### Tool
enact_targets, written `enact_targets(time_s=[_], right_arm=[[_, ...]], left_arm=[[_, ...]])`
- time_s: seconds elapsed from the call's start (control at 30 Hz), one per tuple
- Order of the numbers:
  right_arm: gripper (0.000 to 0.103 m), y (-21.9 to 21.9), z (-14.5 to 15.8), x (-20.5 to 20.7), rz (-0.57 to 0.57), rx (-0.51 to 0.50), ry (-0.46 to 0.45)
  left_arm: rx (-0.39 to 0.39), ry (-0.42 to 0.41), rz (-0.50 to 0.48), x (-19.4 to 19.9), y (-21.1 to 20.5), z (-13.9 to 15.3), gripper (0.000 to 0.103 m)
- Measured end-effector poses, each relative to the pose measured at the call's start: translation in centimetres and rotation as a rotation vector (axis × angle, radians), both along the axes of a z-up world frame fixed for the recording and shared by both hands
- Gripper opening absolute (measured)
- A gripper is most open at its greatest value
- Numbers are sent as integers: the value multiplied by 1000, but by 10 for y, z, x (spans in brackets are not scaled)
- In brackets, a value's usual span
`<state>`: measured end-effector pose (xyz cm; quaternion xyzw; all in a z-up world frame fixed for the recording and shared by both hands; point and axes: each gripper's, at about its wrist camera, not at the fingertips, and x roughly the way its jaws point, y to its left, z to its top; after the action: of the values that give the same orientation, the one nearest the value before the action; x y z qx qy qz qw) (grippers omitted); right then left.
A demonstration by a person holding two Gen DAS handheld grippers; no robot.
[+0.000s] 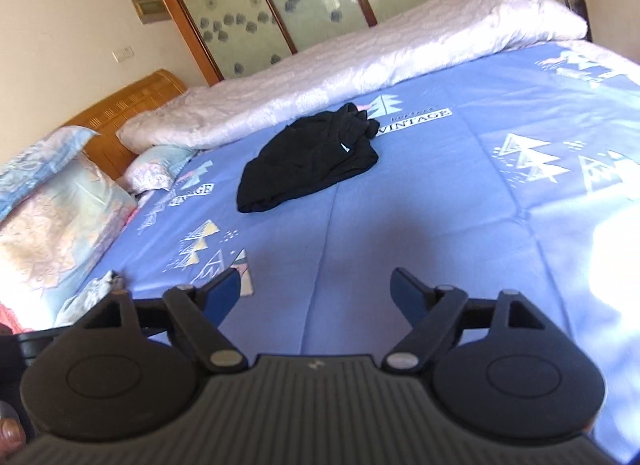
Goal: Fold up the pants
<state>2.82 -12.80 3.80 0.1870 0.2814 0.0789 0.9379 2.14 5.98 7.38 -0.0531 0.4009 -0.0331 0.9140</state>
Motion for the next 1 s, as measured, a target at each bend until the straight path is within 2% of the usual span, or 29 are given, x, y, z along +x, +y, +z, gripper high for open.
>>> enact_targets(time_s=[0.1, 0.3, 0.5, 0.63, 0.8, 0.9, 1.0], right_arm=[[93, -2, -1, -22, -33, 27, 8], [103, 3, 1, -59, -72, 58, 24], [103, 17, -3, -69, -45, 71, 12], [103, 26, -5, -69, -33, 54, -5], [103, 31, -11, -67, -25, 66, -2], [103, 31, -17, -67, -21, 74, 12], [103, 34, -18, -68, -19, 74, 15]], left_arm=[[6, 6, 21, -25, 2, 9, 103], [7, -31, 36, -62, 4, 26, 103], [66, -81, 65, -84, 2, 32, 103], [106, -85, 97, -88, 3, 33, 103], [188, -134, 136, -95, 1, 37, 103], [223, -132, 142, -96, 1, 34, 103], [224, -115, 145, -96, 2, 29, 103]])
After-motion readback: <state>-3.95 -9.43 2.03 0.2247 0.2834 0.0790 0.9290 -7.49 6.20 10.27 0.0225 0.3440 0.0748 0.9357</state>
